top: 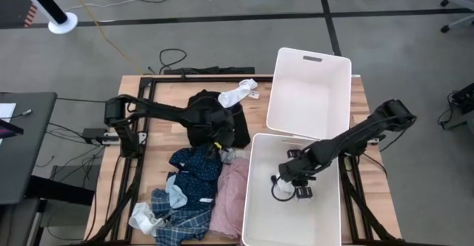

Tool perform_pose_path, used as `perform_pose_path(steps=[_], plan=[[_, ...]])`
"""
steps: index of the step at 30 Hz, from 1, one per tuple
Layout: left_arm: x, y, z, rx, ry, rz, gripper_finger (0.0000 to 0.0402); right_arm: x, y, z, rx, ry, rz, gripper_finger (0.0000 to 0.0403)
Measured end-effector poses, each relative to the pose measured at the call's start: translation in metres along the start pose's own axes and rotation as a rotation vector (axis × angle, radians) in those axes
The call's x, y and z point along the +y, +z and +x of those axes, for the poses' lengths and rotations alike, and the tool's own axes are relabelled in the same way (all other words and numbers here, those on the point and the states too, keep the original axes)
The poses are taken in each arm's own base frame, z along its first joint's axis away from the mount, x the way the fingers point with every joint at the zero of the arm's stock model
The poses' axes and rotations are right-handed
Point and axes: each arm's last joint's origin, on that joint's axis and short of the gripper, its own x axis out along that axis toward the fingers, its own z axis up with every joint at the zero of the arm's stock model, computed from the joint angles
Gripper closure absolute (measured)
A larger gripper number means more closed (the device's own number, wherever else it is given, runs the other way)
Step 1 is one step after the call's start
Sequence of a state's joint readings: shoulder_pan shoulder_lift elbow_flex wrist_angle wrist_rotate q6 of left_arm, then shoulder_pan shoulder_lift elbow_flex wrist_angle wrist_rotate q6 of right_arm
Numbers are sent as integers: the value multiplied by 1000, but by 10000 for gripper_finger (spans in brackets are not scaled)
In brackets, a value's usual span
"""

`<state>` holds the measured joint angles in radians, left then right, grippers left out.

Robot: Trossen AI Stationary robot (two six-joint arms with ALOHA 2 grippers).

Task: Sort clothes
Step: Put the middle white sock into the bottom laundry bin, then put the white striped sock into the bottom laundry bin

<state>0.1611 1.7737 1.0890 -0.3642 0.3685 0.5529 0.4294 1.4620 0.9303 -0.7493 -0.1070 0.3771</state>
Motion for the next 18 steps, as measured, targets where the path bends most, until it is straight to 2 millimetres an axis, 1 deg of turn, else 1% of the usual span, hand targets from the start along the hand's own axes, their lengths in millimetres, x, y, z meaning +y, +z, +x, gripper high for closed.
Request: perform_pose_path(steps=[5, 11, 14, 18], plan=[[-3, 9, -2, 10, -1, 18, 398, 6, 6, -27, -105, 42, -13, 231], [-6, 26, -9, 25, 28, 49, 399, 9, 4, -63, -235, 90, -43, 185], [-6, 37, -15, 33, 49, 60, 400, 10, 1, -79, -320, 116, -78, 171], [-7, 53, -26, 53, 62, 72, 400, 14, -1, -102, -475, 160, -155, 168]])
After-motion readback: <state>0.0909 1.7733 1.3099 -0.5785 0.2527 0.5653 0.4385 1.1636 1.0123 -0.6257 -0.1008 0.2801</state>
